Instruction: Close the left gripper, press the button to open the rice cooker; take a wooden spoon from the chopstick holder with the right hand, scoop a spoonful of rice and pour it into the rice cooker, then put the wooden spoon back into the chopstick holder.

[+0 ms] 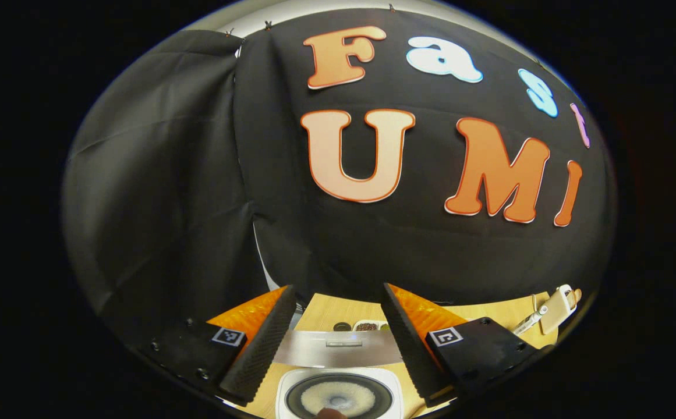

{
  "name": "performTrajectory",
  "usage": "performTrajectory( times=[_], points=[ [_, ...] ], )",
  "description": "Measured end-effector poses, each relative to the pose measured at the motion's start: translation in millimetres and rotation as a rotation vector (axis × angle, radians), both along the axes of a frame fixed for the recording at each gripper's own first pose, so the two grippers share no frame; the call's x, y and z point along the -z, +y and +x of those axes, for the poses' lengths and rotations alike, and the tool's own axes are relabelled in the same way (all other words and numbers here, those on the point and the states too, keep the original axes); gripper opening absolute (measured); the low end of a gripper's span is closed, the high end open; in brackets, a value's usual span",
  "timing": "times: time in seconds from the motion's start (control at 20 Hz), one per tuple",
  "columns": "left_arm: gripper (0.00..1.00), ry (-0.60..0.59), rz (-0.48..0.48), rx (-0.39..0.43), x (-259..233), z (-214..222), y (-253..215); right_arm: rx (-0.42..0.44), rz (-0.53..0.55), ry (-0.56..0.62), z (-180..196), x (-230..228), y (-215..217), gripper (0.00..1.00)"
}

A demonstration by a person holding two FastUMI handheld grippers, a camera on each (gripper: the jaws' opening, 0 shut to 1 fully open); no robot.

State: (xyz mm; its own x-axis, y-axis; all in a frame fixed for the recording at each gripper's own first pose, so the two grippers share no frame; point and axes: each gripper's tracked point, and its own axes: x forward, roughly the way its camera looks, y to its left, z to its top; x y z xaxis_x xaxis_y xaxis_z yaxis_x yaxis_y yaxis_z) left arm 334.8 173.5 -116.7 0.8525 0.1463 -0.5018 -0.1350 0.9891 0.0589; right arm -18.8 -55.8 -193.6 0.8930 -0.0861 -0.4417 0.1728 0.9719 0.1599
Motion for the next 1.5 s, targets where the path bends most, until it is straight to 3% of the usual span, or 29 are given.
performTrajectory(
  times=[0.15,0.45,0.6,0.8,1.3,1.5],
  points=[
    [0.99,0.074,-0.052,-0.006,27,10,-6,0.013,-0.011,0.003,-9,0,-8,0.95],
    [0.99,0.117,-0.008,0.009,36,-9,-9,0.004,0.016,0.008,-16,7,2,0.95],
    [0.99,0.143,-0.034,0.027,44,-36,-12,-0.026,0.026,0.031,-15,17,16,0.95],
    [0.99,0.283,-0.063,0.014,74,-88,-11,-0.065,0.040,0.032,-3,17,28,0.95],
    [0.99,0.456,-0.147,0.009,126,-167,-20,-0.189,0.083,0.043,18,27,84,0.95],
    [0.99,0.555,-0.164,-0.006,169,-198,-22,-0.224,0.105,0.045,19,28,104,0.95]
  ],
)
